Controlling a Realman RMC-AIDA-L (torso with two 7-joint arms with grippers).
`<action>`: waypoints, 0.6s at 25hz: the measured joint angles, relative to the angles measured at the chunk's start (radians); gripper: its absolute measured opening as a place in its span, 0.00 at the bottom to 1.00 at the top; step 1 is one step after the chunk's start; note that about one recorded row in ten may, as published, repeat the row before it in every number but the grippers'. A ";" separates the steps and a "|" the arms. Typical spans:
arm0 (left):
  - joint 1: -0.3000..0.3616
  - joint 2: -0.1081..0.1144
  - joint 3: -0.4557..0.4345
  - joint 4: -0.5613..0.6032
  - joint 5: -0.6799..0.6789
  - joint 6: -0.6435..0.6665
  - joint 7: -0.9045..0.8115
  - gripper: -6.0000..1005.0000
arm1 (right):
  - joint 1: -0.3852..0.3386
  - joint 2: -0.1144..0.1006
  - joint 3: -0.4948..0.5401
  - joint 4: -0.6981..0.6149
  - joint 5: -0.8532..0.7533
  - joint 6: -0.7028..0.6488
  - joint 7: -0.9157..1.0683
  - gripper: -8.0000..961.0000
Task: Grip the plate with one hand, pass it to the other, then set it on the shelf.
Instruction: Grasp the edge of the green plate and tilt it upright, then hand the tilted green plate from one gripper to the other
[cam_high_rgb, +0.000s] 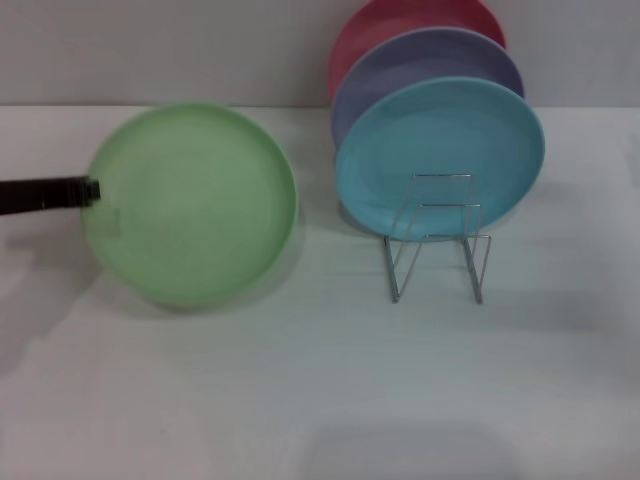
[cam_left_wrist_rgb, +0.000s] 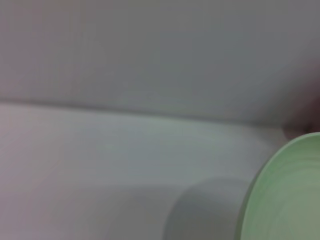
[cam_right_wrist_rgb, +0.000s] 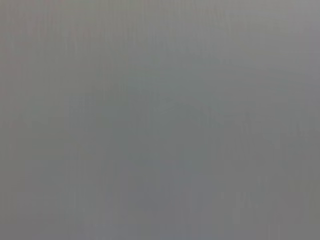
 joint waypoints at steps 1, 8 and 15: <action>0.009 0.000 0.009 0.003 -0.016 0.038 0.015 0.04 | 0.000 0.000 0.000 0.000 0.000 0.000 0.000 0.58; 0.022 0.000 0.068 0.065 -0.074 0.253 0.115 0.04 | 0.000 0.000 0.000 0.000 -0.002 0.021 -0.008 0.58; 0.067 -0.001 0.172 0.109 -0.093 0.546 0.132 0.04 | 0.004 0.002 0.001 0.000 0.003 0.033 -0.003 0.58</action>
